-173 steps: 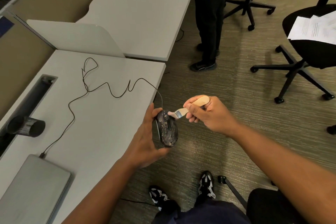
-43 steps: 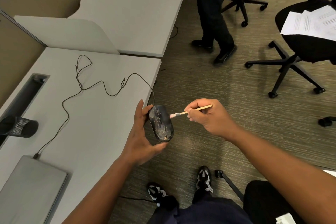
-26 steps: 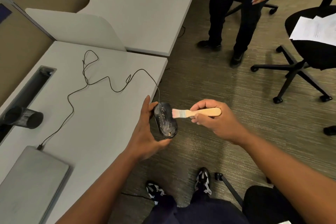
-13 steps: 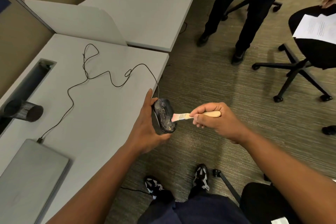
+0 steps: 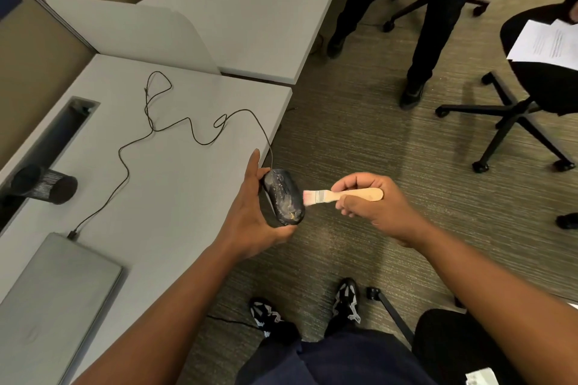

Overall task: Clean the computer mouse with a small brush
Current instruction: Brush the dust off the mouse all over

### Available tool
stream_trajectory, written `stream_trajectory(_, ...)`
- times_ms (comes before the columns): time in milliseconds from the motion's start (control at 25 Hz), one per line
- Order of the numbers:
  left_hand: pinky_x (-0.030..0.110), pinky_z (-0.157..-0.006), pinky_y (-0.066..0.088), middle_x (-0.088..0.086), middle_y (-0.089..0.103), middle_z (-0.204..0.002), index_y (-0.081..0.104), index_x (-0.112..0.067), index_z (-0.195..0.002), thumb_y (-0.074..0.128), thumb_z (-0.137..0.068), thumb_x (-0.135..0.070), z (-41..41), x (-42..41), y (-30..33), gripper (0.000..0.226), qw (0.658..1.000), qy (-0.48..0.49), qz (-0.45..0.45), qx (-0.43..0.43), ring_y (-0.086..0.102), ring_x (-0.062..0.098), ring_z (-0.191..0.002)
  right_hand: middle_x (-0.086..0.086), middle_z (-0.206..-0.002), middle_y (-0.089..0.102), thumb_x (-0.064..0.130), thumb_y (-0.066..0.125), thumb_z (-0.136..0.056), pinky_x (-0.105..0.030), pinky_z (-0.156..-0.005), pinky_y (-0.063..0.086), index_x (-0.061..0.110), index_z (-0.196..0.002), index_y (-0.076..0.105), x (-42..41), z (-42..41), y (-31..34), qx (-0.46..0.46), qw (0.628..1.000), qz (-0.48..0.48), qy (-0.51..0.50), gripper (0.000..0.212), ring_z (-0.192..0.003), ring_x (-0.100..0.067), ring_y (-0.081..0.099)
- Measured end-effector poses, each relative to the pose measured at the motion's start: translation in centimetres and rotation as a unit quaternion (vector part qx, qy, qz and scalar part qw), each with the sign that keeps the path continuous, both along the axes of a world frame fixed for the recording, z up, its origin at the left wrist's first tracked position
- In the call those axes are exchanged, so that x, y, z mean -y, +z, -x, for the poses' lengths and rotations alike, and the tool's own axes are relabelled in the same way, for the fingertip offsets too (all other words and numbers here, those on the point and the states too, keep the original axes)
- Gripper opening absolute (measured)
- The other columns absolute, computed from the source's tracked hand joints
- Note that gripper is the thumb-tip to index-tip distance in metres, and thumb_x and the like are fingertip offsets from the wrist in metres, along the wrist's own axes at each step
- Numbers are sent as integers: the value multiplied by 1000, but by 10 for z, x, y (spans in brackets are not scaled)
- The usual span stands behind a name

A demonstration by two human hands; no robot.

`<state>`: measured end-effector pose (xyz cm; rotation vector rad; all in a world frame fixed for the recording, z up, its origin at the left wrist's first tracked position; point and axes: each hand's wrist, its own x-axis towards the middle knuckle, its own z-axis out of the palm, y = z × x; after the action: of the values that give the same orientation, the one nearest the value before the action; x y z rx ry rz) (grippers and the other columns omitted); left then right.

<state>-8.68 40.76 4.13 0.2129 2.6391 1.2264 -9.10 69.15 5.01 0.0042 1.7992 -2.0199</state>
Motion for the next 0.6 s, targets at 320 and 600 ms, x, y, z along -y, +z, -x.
stream_trajectory(320, -7, -98, 33, -48, 37, -137, -16, -51, -164, 98, -56, -50, -6, 1, -1, 157, 1000, 4, -2, 3, 47, -23, -126, -8, -83, 75, 0, 76, -90, -22, -65, 55, 15, -100, 84, 1, -3, -5, 69, 994, 70, -39, 20, -72, -14, 64)
stream_trajectory(600, -6, -96, 34, -46, 40, -135, -15, -51, -164, 101, -59, -41, -8, 2, -2, 156, 1000, 4, 4, 10, 47, -26, -123, -6, -85, 75, 16, 75, -88, -22, -70, 57, 21, -98, 84, 2, -3, -4, 54, 997, 56, -14, 15, -78, -16, 64)
